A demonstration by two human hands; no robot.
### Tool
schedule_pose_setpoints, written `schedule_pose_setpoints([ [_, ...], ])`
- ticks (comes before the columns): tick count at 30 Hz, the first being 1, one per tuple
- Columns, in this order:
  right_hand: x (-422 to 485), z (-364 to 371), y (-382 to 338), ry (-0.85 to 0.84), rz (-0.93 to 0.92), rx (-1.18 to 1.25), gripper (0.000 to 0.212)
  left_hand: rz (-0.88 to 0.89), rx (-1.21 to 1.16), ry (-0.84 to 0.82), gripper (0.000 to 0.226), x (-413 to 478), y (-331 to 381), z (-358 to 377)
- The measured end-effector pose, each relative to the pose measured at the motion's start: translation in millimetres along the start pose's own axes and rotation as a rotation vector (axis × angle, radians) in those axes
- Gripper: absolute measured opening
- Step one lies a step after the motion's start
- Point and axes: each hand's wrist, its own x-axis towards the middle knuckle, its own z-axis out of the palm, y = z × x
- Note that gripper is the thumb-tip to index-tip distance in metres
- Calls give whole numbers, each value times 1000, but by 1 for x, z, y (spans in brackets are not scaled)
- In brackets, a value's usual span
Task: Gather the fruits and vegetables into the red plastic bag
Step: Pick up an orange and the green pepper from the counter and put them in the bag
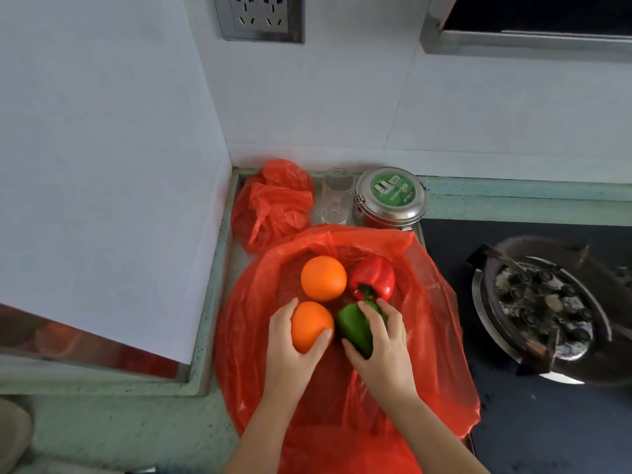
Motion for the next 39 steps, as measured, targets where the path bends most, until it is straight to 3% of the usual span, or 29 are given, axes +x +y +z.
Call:
schedule_pose_setpoints([
  [17,-8,-23,-5,20,-56,-25,62,127,197,106,74,-12,12,-5],
  [23,-24,-59,-11,91,-49,-14,52,434,319,173,47,-33,38,-10],
  [39,-171,-206,18,389,62,-378,37,885,342,-167,34,-156,142,46],
])
